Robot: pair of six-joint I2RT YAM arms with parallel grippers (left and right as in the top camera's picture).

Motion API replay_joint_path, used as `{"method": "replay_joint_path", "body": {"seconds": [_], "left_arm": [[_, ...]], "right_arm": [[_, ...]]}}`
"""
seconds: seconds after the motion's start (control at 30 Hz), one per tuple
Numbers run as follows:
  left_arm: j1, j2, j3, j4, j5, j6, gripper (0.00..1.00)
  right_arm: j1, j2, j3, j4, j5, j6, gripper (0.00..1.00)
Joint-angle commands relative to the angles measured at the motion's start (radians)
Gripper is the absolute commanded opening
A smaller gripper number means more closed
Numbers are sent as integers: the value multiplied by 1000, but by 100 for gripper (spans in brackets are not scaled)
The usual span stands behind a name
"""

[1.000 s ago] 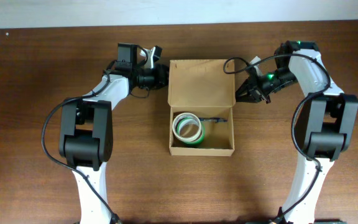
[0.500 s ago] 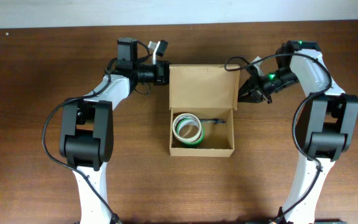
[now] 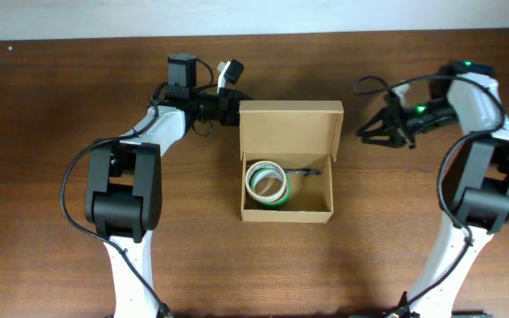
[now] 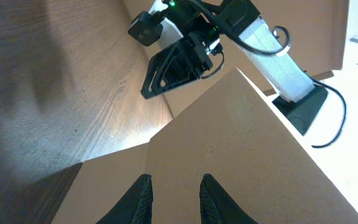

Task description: Pack container

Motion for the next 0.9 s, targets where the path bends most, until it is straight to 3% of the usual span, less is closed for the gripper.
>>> {"method": "replay_joint_path", "body": {"seconds": [0.0, 0.3, 0.37, 0.5, 0.87], "left_arm": [[-7, 9, 14, 0, 35, -32, 25], [-67, 9, 14, 0, 35, -81, 25], [-80, 8, 14, 0, 35, -82, 25], [-108, -12, 14, 10, 35, -81, 25], [-129, -161, 14, 43, 35, -82, 24]], "right_arm": [[-53, 7, 55, -35, -6, -45, 26], [-142, 7, 202, -151, -5, -62, 29], [-144, 7, 226, -177, -4, -82, 25], [-122, -5, 231, -177, -2, -81, 6], [-26, -6, 235, -177, 24, -81, 5]]}}
